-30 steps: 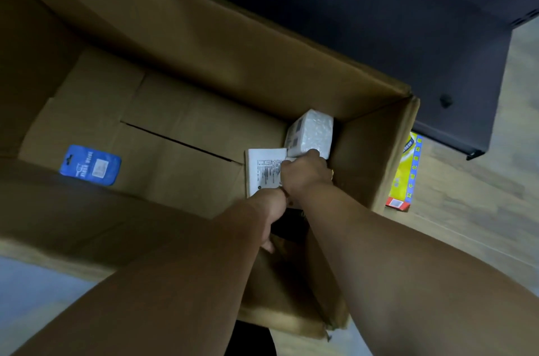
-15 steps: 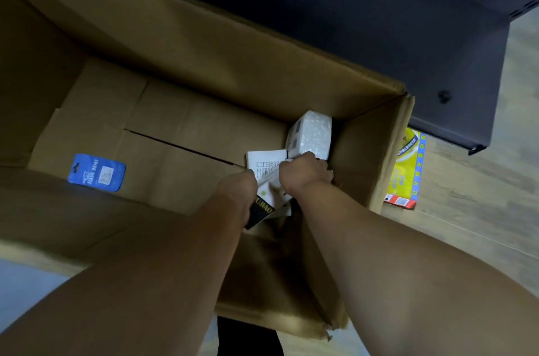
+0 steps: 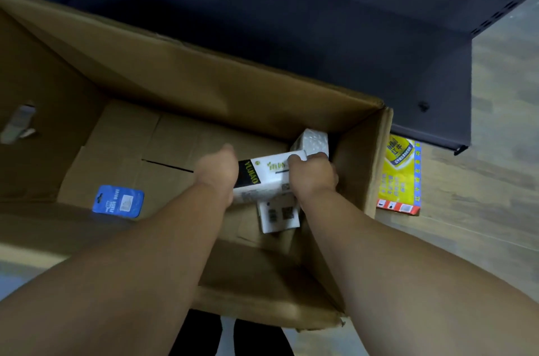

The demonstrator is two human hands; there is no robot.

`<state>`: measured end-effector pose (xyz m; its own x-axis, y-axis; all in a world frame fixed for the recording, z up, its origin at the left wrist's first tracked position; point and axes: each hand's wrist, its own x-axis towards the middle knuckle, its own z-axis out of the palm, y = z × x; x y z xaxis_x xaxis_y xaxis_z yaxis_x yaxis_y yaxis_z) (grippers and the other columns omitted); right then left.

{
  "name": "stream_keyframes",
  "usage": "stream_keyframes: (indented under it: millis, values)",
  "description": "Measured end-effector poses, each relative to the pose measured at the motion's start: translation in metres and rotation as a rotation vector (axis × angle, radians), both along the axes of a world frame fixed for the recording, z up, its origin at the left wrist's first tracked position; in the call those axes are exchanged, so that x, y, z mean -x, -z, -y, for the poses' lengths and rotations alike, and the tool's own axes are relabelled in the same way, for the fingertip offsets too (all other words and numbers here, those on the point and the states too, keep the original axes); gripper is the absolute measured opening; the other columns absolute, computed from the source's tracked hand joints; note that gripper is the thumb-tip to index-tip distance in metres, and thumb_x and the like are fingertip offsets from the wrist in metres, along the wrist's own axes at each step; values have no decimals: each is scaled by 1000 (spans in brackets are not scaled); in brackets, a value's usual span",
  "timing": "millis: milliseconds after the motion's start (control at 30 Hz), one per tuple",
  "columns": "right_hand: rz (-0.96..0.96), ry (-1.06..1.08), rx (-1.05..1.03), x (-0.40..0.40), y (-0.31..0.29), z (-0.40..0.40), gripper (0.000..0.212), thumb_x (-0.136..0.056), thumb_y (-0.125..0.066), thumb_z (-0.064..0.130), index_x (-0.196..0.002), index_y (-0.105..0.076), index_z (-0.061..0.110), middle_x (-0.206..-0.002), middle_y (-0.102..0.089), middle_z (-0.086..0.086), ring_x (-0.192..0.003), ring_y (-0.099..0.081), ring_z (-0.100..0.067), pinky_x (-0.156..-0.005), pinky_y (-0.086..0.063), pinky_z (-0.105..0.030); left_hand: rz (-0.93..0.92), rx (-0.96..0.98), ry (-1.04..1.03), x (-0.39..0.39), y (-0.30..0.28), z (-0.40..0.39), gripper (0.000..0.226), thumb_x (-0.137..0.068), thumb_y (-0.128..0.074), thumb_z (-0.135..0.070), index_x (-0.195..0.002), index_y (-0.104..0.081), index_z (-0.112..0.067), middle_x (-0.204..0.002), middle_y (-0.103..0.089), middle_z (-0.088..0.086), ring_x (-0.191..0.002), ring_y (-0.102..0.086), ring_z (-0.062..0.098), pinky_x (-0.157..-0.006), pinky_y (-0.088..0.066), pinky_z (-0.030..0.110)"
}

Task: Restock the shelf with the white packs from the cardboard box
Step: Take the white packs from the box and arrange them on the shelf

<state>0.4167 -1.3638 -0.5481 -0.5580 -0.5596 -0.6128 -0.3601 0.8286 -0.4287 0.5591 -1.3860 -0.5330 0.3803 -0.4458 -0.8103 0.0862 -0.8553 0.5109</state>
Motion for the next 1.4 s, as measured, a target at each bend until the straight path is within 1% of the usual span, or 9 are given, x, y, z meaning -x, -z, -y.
stream_keyframes:
  millis: [133, 233, 400, 633, 767, 933, 1100, 1267, 1400]
  values:
    - [100, 200, 141, -19, -13, -6, 51, -70, -54, 53, -109, -53, 19, -118, -59, -11, -111, -56, -37, -94, -50, -48, -40, 95, 34, -10, -17, 2, 21, -91, -53, -30, -84, -52, -10, -78, -59, 7, -60, -59, 24, -50, -42, 25]
    - [105, 294, 230, -27, -30, -10, 49, -74, -57, 51, -110, -54, 17, -116, -57, -12, -107, -58, -37, -92, -51, -49, -48, 180, 157, -19, -32, -1, 17, -93, -52, -26, -87, -53, -10, -76, -55, 5, -57, -54, 19, -47, -37, 24]
    - [31, 349, 318, -29, -61, -17, 46, -89, -58, 46, -119, -57, 12, -120, -56, -14, -105, -59, -37, -91, -52, -48, -156, 273, 288, -27, -70, 2, 20, -92, -55, -33, -101, -58, -16, -88, -66, 11, -73, -67, 30, -65, -56, 39]
    - [62, 427, 469, -48, -128, -20, 53, -74, -48, 51, -117, -62, 22, -113, -61, -7, -105, -58, -32, -90, -51, -43, -217, 424, 420, -38, -126, 0, 45, -96, -53, -31, -138, -46, -18, -97, -71, 12, -86, -71, 28, -73, -60, 42]
    - [65, 430, 544, -49, -160, -21, 59, -66, -45, 53, -114, -65, 25, -113, -62, -6, -103, -57, -32, -90, -53, -47, -184, 475, 450, -36, -148, -3, 52, -98, -51, -33, -147, -36, -23, -102, -70, 9, -90, -70, 26, -82, -59, 49]
    - [99, 413, 647, -39, -190, -26, 49, -66, -49, 44, -107, -65, 23, -108, -64, -7, -93, -63, -27, -82, -57, -45, -83, 615, 495, -28, -183, 2, 54, -99, -51, -39, -148, -39, -21, -137, -54, 4, -116, -57, 24, -99, -48, 39]
    - [93, 353, 699, -22, -210, -32, 51, -61, -46, 58, -101, -61, 31, -107, -63, 0, -95, -63, -25, -87, -54, -48, -13, 699, 492, -9, -215, -2, 51, -100, -47, -43, -143, -44, -16, -121, -60, 5, -94, -60, 17, -67, -48, 29]
    - [98, 298, 790, 12, -246, -46, 54, -64, -48, 57, -107, -61, 28, -112, -63, -2, -104, -60, -28, -92, -52, -48, 18, 749, 462, 23, -251, -24, 57, -94, -43, -47, -133, -51, -7, -121, -63, 13, -105, -61, 30, -80, -49, 38]
    - [102, 275, 855, 42, -270, -64, 62, -59, -45, 62, -109, -60, 29, -112, -63, -1, -105, -61, -29, -92, -52, -49, 29, 798, 441, 50, -275, -51, 59, -91, -42, -47, -129, -49, -3, -106, -66, 10, -93, -64, 27, -76, -52, 39]
